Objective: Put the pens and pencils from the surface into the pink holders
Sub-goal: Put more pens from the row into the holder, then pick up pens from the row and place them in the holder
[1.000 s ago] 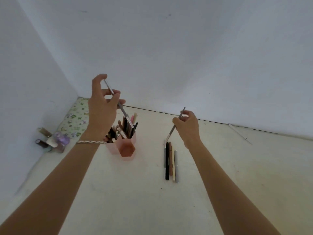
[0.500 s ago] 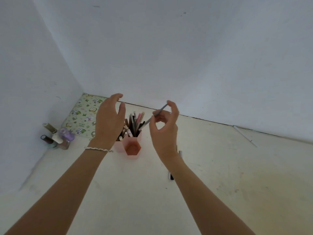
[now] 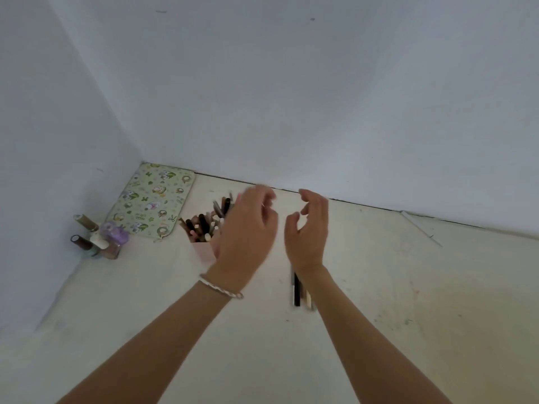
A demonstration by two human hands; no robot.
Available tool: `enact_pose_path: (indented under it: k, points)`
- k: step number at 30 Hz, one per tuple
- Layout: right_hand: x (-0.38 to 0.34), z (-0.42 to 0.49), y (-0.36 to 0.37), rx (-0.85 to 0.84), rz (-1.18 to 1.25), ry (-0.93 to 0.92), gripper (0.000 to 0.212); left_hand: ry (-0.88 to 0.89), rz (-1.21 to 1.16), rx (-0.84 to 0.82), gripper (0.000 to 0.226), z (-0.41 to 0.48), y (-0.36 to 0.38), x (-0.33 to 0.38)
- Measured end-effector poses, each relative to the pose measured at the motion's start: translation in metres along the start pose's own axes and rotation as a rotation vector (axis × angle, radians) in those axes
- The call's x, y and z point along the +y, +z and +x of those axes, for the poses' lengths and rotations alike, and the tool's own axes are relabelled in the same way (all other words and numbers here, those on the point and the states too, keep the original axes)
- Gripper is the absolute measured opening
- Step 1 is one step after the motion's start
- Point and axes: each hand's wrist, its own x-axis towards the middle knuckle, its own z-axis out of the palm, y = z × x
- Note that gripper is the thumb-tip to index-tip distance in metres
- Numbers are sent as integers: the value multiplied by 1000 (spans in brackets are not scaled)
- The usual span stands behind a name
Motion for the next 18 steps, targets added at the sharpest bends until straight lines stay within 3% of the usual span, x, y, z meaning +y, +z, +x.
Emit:
enact_pose_path:
  k: [3,6,11,18]
  points:
    - [23,5,-29,31,-5,136,46,-229,127,-355,19,-28,56,-2]
    - [43,-2,-55,31,-40,193,46,-432,253,-571,24,-48,96,-11]
    - [68,-13,-88,-16,-123,248,42,-533,371,-582,27,-60,129,-4]
    - [83,-30,-92,-172,-103,408,34,-644,232,-548,32,-54,133,-6]
